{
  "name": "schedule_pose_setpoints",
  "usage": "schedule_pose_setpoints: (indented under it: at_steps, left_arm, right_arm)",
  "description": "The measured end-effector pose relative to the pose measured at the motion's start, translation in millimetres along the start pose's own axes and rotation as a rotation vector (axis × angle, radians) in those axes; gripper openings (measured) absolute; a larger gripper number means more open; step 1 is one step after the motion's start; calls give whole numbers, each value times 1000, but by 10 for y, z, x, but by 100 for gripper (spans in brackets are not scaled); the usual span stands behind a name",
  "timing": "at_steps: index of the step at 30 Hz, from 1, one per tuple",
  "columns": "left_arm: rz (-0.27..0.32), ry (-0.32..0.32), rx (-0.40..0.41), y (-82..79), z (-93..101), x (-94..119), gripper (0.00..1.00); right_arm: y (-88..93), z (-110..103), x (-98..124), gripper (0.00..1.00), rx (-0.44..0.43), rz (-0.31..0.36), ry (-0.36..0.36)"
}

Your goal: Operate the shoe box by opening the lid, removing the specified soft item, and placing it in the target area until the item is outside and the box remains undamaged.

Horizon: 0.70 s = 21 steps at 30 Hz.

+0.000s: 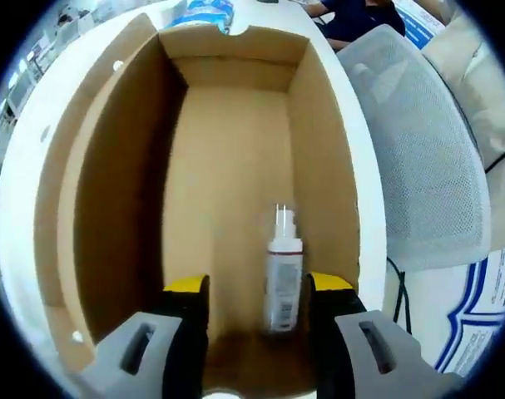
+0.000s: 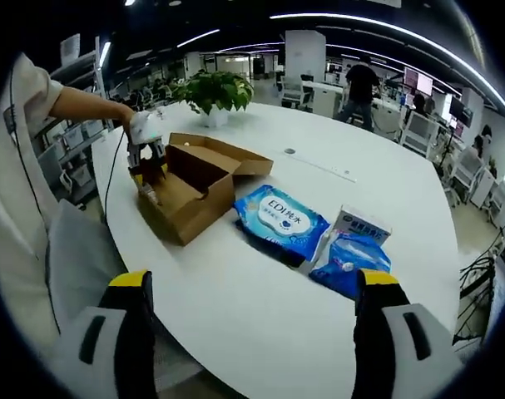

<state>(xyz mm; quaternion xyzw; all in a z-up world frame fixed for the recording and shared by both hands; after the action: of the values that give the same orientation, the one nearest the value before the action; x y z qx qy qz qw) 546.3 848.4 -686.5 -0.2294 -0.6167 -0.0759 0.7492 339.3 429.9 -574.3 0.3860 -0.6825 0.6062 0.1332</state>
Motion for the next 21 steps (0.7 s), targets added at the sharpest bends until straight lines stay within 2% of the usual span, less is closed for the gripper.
schedule_pose_setpoints:
  at_steps: [10, 21]
  left_arm:
    - [1, 30, -16, 44, -45, -119, 47]
    - [23, -3, 3, 75, -24, -167, 47]
  right_arm:
    - [-23, 1, -33, 96, -16, 5, 10]
    - [-51, -11, -129, 94, -9, -3, 2]
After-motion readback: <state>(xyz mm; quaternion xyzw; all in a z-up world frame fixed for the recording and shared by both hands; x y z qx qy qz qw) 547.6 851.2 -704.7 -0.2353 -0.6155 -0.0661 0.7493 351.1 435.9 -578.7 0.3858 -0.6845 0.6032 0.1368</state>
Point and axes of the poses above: the point that each gripper's makers call its tool centre point, and the gripper's own axes: x roughly backward along the fingers, z roughly to its right, y roughly out of its underside, the point moved 9 cm from there along x, roughly backward along the fingers, and after that the axes turned 15 degrees about -x, right-handed, at the moved point
